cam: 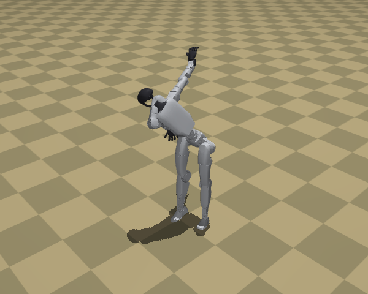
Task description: In place motions
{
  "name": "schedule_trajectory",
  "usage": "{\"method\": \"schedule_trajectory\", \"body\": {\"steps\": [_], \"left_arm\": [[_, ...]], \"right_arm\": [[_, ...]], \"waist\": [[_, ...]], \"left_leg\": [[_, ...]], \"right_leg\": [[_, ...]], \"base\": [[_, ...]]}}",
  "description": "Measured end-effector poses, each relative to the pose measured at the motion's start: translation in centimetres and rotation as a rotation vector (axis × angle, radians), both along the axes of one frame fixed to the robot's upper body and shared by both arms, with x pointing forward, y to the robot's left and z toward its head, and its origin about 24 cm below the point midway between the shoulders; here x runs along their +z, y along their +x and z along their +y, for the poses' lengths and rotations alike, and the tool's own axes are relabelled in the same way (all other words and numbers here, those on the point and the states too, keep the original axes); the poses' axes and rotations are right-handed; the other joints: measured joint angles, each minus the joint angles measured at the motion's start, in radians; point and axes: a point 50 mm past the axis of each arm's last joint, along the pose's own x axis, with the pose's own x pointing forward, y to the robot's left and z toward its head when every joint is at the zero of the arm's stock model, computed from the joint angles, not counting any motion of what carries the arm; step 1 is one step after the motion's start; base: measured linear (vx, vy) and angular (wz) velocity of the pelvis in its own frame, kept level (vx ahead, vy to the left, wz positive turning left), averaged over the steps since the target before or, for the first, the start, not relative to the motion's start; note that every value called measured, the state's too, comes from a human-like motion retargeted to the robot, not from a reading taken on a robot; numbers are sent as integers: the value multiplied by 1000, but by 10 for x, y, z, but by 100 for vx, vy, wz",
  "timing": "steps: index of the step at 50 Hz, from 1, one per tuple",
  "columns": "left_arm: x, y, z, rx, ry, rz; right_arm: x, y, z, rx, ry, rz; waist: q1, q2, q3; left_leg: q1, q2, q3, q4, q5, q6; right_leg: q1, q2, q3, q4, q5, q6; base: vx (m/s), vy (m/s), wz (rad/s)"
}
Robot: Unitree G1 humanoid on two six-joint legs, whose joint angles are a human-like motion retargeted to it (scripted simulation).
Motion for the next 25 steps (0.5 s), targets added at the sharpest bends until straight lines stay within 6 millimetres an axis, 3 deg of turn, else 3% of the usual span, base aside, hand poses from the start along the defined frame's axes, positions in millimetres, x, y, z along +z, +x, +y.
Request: {"method": "schedule_trajectory", "body": {"steps": [8,15,18,25], "left_arm": [[-22,-10,-55,113,-315,3],[-30,-16,-100,116,-507,116],[-30,-20,-123,133,-596,183],[-20,-27,-181,169,-816,335]], "right_arm": [[-51,21,8,17,63,175],[-110,45,26,79,134,425],[-133,44,33,60,202,453],[-186,22,47,2,395,495]], "waist": [[53,0,-8],[89,29,-66],[143,67,-104],[315,137,-169]], "left_leg": [[120,-21,-5,35,-13,-8],[275,-34,-14,49,-25,-22],[363,-48,-20,51,-46,-26],[579,-89,-27,53,-108,-29]], "right_leg": [[154,-54,-48,19,-34,17],[349,-95,-84,25,-82,21],[451,-121,-112,24,-113,30],[685,-169,-149,32,-198,33]], "base": [[12,1,32],[23,-4,43],[43,-10,36],[44,10,27]]}}
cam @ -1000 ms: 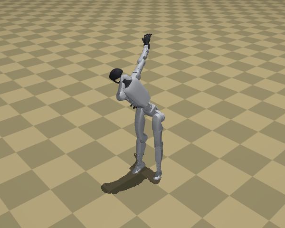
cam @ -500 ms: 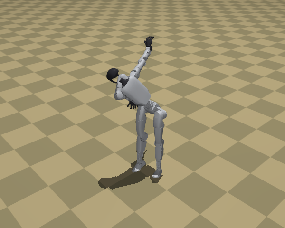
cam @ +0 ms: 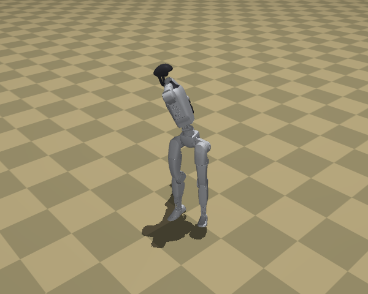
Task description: In place motions
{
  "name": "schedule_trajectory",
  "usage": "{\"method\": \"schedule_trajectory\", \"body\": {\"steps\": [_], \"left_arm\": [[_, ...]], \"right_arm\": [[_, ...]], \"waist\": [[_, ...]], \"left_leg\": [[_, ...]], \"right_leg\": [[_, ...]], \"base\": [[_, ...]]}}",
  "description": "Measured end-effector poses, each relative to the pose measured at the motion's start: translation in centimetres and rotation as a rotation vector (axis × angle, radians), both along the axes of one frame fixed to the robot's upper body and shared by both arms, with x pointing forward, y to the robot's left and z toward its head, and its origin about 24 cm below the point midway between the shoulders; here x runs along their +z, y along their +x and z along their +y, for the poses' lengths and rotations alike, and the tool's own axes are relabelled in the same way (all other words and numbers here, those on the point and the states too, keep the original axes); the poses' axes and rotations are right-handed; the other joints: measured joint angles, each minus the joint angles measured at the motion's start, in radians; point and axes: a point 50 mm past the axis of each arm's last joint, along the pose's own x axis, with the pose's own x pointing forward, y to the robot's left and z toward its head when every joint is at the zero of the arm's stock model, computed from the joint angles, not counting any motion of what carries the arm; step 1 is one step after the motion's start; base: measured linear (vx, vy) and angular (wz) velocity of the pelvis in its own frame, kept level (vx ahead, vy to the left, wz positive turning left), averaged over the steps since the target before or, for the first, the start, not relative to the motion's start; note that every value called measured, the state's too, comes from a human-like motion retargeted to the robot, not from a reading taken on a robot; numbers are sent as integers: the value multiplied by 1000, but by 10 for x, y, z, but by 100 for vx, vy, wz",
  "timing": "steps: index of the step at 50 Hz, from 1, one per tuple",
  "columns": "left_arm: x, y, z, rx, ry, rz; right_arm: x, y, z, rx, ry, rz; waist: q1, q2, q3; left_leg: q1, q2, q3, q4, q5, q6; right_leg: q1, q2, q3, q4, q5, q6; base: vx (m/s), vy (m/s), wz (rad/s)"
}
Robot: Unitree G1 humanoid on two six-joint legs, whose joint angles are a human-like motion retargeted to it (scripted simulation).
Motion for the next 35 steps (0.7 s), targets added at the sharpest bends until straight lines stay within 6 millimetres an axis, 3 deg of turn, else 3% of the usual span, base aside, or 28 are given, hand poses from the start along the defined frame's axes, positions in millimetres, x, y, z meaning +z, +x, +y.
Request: {"method": "schedule_trajectory", "body": {"steps": [8,13,18,23,30,35], "left_arm": [[28,-8,-57,-12,-249,202],[42,-8,-76,-20,-362,230],[45,-8,-79,-46,-393,216],[42,-15,-73,-199,-368,231],[39,-26,-66,-429,-336,245],[39,-34,-61,-452,-326,286]], "right_arm": [[-29,-21,8,-55,111,99],[-50,-38,16,-107,216,116],[-58,-56,17,-109,268,208],[-57,-68,14,-111,306,263],[-57,-62,15,-67,327,267],[-57,-58,15,-47,325,280]], "waist": [[189,116,-29],[295,160,-67],[364,166,-93],[400,169,-119],[402,170,-132],[428,168,-129]], "left_leg": [[191,-7,-35,3,-88,-12],[245,-8,-79,23,-131,-10],[304,-16,-102,26,-148,-6],[343,-28,-124,12,-149,-2],[352,-34,-141,9,-144,8],[347,-40,-143,7,-140,13]], "right_leg": [[198,11,-5,8,-92,-9],[276,18,-15,9,-127,-8],[356,16,-39,6,-154,-5],[405,9,-62,2,-167,1],[433,6,-78,-6,-168,9],[431,0,-81,-8,-163,14]], "base": [[40,23,19],[37,11,23],[24,8,26],[16,5,23],[6,6,11],[1,7,1]]}}
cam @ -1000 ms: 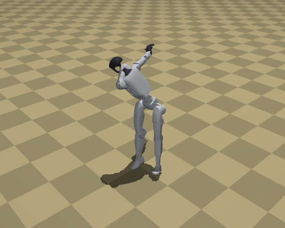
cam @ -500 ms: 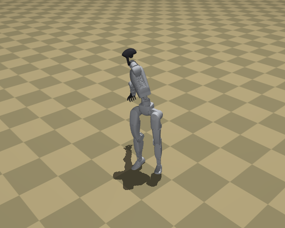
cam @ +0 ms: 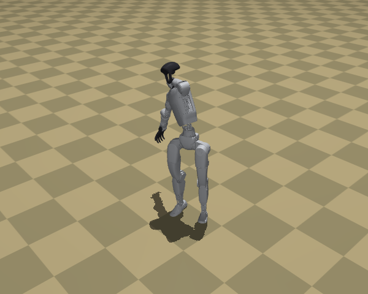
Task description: In place motions
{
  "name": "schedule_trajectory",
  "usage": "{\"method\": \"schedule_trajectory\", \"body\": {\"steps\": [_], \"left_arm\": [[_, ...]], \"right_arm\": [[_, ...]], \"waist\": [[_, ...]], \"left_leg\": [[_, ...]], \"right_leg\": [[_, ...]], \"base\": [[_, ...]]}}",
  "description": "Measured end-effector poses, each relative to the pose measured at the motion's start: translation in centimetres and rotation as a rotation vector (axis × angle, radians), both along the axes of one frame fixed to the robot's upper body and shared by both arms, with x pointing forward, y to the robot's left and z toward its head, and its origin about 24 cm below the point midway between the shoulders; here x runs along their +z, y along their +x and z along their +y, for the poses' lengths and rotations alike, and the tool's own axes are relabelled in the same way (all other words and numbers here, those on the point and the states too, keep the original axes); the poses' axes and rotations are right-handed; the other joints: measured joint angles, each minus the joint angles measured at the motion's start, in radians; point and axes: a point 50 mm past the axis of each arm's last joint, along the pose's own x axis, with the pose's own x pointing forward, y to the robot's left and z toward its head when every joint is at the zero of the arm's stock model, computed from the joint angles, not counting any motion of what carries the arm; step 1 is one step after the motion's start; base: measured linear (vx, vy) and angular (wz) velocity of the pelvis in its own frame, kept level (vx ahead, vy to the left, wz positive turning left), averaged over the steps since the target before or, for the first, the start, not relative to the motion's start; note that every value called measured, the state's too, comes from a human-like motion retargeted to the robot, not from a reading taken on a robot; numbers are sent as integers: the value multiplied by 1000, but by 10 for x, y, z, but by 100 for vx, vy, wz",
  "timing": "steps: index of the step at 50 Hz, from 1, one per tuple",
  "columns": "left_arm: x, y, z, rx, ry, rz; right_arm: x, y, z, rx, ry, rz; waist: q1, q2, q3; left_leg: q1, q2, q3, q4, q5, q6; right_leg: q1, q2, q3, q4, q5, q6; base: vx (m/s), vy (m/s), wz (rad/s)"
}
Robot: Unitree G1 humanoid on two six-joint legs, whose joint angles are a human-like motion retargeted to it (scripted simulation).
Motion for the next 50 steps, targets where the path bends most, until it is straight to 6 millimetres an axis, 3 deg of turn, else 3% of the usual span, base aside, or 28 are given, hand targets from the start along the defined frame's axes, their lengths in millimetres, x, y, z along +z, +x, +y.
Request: {"method": "schedule_trajectory", "body": {"steps": [12,22,35,42,45,50], "left_arm": [[13,-38,7,-36,-3,152],[20,-66,24,-36,77,293],[27,-77,28,5,119,392],[34,-82,27,-43,101,434],[36,-86,29,-75,105,452],[42,-88,24,-74,85,500]], "right_arm": [[-6,18,8,27,79,-49],[-8,17,9,26,86,-34],[-5,10,6,71,53,51],[-5,37,11,186,42,61],[-11,60,23,260,65,54],[-8,127,54,465,69,14]], "waist": [[-25,-5,43],[-7,-14,73],[15,-3,145],[-9,2,223],[-3,-23,262],[-28,-70,363]], "left_leg": [[-39,-11,-6,0,17,10],[-118,-29,-17,8,52,12],[-153,-92,-71,6,81,40],[-189,-122,-91,-15,114,46],[-210,-135,-100,-22,129,49],[-261,-149,-103,-35,165,55]], "right_leg": [[-34,-16,-7,-3,20,9],[-83,-57,-56,-8,43,27],[-80,-120,-110,-6,51,56],[-108,-156,-151,-6,70,75],[-131,-169,-165,-4,83,79],[-185,-190,-177,0,110,89]], "base": [[-5,5,2],[-10,6,26],[-5,10,25],[-14,8,29],[-18,5,21],[-28,-4,20]]}}
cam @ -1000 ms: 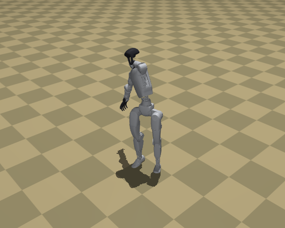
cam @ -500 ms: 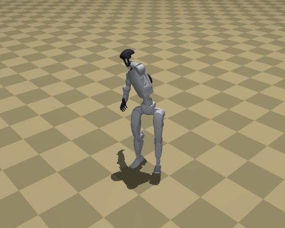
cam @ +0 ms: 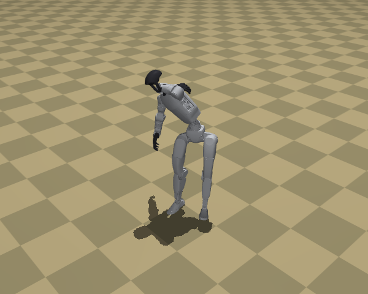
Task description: In place motions
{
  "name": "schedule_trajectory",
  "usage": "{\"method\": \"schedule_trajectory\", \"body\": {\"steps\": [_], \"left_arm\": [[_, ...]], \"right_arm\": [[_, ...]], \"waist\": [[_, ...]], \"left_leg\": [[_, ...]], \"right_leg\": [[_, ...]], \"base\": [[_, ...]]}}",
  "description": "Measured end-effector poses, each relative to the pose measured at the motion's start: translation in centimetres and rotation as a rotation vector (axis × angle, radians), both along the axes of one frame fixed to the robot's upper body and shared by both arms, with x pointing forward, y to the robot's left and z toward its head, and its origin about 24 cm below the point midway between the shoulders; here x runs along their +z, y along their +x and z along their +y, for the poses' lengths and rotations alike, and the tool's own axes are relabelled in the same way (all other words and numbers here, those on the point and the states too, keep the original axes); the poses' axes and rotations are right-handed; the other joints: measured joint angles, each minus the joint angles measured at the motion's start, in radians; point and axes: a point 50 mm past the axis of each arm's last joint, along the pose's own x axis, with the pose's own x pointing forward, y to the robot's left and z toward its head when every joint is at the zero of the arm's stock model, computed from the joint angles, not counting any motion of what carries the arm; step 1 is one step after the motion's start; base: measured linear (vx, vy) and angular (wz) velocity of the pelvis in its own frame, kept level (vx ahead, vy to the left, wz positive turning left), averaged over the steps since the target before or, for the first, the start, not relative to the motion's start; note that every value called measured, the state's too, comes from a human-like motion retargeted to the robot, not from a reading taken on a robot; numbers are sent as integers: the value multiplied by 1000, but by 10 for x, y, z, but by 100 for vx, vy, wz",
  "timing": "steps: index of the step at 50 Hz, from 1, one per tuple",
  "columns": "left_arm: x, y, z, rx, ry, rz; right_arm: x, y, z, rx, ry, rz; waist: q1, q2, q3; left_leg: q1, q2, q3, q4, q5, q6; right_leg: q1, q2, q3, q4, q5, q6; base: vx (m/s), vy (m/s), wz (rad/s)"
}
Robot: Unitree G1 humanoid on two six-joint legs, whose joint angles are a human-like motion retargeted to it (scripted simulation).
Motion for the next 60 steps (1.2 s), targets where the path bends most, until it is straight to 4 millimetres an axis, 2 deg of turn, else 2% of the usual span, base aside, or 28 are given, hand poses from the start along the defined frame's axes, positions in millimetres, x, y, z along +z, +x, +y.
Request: {"method": "schedule_trajectory", "body": {"steps": [3,10,15,20,25,29,35,40,42,47,51,55,60], "left_arm": [[2,-3,2,-5,20,32],[18,-23,14,-133,20,137],[21,-29,23,-181,54,182],[20,-29,25,-184,81,187],[18,-28,29,-222,105,202],[14,-20,18,-180,83,194],[2,-13,27,-239,137,163],[-5,-11,36,-282,211,168],[-6,-9,34,-251,225,173],[-5,-8,29,-158,264,210],[0,-11,27,-132,289,275],[5,-12,24,-110,322,351],[-1,-5,22,-87,358,343]], "right_arm": [[1,38,27,112,29,-40],[5,95,83,277,92,-120],[12,118,110,321,164,-210],[33,140,123,368,179,-306],[51,153,127,352,210,-403],[75,170,135,422,177,-451],[93,192,173,574,137,-452],[93,202,211,646,189,-477],[96,204,218,653,194,-499],[102,208,226,663,191,-529],[97,208,235,691,224,-451],[108,212,234,736,164,-381],[117,215,230,702,220,-395]], "waist": [[-5,-43,46],[54,-120,48],[128,-134,48],[207,-102,48],[346,-47,48],[423,15,48],[487,27,48],[511,21,48],[527,29,48],[563,48,48],[580,48,48],[581,41,48],[575,28,48]], "left_leg": [[-44,-6,-11,-6,29,1],[-182,-3,-15,-27,93,3],[-302,-4,-16,-40,136,3],[-459,-5,-11,-57,178,4],[-613,3,-11,-68,214,3],[-761,28,-14,-70,242,-2],[-924,61,-9,-62,253,-6],[-1020,81,-8,-60,257,-9],[-1051,87,-9,-59,259,-11],[-1116,99,-11,-53,258,-17],[-1146,105,-6,-45,252,-20],[-1148,111,0,-33,246,-27],[-1132,117,9,-11,233,-28]], "right_leg": [[-36,-7,-4,0,15,3],[-175,-11,-1,-8,63,8],[-292,-13,7,-15,94,3],[-454,-14,29,-31,133,-2],[-605,0,52,-47,163,-12],[-755,39,96,-52,180,-38],[-918,80,109,-42,184,-55],[-1011,109,108,-40,185,-63],[-1042,116,108,-39,185,-64],[-1105,130,104,-34,184,-73],[-1136,136,104,-30,184,-78],[-1140,139,112,-24,184,-85],[-1125,139,121,-19,186,-88]], "base": [[-25,-16,41],[-24,-19,29],[-22,-16,29],[-16,-18,17],[-8,-27,10],[-5,-29,-5],[-1,-16,-15],[1,-9,-15],[-3,-7,-13],[-2,-4,-5],[-3,0,-4],[-3,0,-5],[-1,-1,-1]]}}
